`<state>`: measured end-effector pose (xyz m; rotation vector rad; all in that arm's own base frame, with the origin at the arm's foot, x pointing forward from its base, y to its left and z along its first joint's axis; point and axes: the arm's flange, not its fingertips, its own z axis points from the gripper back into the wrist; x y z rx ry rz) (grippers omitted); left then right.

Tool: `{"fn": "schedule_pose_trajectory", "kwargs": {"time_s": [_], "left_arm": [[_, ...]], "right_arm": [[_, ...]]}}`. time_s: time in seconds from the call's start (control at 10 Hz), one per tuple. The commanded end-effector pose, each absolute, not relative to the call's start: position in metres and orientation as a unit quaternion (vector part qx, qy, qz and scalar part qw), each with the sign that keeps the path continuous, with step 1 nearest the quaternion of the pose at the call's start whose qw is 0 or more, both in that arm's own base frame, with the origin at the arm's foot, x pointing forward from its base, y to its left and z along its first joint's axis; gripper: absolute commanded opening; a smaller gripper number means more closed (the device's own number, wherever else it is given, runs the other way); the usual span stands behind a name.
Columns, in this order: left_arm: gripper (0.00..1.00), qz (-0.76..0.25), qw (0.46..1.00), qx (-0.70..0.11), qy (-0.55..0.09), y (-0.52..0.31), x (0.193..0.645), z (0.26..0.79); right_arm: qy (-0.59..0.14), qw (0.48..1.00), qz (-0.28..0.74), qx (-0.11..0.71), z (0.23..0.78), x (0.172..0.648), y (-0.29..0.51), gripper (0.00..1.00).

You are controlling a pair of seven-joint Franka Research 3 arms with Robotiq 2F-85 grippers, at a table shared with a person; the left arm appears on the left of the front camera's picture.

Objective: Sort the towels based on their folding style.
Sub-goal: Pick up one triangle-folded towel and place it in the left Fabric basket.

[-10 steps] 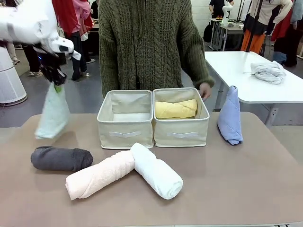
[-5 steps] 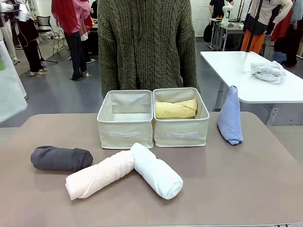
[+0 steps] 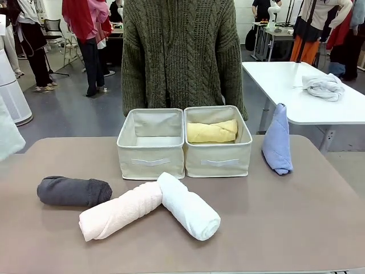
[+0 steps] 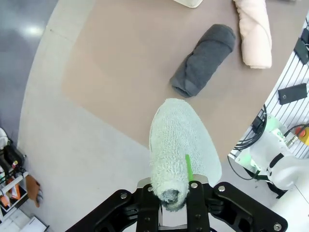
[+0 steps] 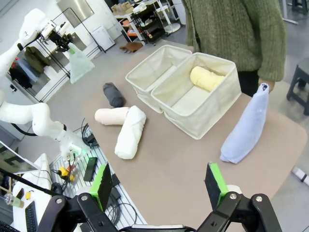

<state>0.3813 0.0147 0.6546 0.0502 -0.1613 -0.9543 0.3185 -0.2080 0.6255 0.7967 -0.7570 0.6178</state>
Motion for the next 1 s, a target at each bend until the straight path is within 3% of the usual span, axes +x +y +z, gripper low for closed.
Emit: {"fn": "schedule_pose_trajectory", "kwargs": {"time_s": [0.0,0.2,0.5,0.6,0.8,0.9], "left_arm": [[0.17,-0.452,0.888,0.02,-0.077,0.019,0.381,0.652],[0.17,-0.496,0.859,0.034,-0.118,-0.015,0.374,0.67],[0.17,-0.577,0.808,0.022,-0.113,-0.088,0.381,0.7],[0.17,-0.628,0.773,-0.055,-0.072,-0.004,0.387,0.671],[0.17,-0.621,0.779,-0.054,-0.069,0.004,0.385,0.666],[0.17,-0.567,0.82,-0.054,-0.047,0.082,0.36,0.652]], "right_arm": [[-0.359,0.802,0.292,0.377,0.626,0.317,-0.208,1.0],[-0.359,0.802,0.292,0.377,0.626,0.317,-0.208,1.0],[-0.359,0.802,0.292,0.377,0.626,0.317,-0.208,1.0],[-0.359,0.802,0.292,0.377,0.626,0.317,-0.208,1.0],[-0.359,0.802,0.292,0.377,0.626,0.317,-0.208,1.0],[-0.359,0.802,0.292,0.377,0.626,0.317,-0.208,1.0]]}}
